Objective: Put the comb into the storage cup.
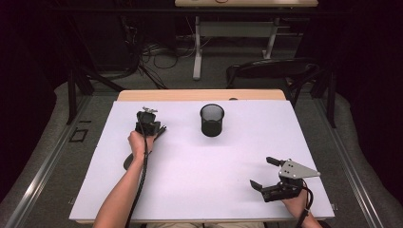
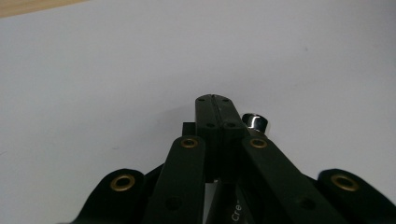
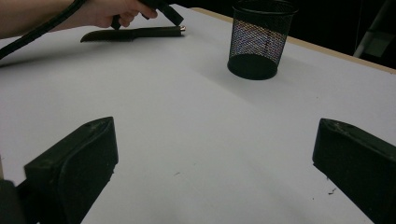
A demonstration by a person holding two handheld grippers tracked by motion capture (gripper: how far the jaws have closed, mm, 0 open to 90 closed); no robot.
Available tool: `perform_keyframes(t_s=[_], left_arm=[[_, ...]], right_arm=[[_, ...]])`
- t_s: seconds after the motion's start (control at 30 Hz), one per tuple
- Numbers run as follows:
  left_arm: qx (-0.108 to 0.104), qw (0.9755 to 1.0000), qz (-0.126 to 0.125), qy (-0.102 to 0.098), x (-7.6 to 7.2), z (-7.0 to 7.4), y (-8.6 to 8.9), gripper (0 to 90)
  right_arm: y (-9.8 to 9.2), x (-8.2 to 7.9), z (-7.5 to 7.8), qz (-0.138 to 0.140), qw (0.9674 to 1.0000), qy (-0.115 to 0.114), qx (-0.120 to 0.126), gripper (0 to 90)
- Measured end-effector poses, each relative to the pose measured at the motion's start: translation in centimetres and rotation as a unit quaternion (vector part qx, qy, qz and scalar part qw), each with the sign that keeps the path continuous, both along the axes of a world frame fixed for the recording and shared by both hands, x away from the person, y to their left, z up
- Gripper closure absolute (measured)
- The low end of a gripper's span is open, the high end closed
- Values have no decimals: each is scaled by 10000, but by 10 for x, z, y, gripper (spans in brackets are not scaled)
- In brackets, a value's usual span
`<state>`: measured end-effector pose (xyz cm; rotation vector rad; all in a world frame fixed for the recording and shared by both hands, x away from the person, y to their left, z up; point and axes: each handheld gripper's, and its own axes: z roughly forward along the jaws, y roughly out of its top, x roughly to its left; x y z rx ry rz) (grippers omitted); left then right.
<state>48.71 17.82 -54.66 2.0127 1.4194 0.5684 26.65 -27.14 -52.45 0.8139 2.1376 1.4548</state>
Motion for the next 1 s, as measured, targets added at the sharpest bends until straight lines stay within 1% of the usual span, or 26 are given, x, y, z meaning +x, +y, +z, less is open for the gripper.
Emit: perform_keyframes(t_s=[0.17,0.23,0.33,0.5,0.57,0.73,0.8,1.0], left_arm=[[31,10000,-44,64,1,-1,-2,900],[23,9999,-83,78,1,-1,-2,900],[5,9998,-142,127,1,-2,-2,900],[95,9996,-213,147,1,-1,-4,900],[67,9996,-235,139,0,0,-5,900],[70,9990,-379,209,-1,0,-7,900],[62,9990,-391,202,-1,0,-8,900],[59,9981,-574,233,-6,2,-13,900]], right_arm=[[0,0,0,-10,10000,25,19,0],[0,0,0,-6,10000,4,-21,0],[0,0,0,-15,10000,4,-6,0],[0,0,0,2,10000,4,-8,0],[0,0,0,3,10000,4,-11,0],[0,0,0,3,10000,8,-12,0],[0,0,0,5,10000,6,-12,0],[0,0,0,-2,10000,11,-27,0]])
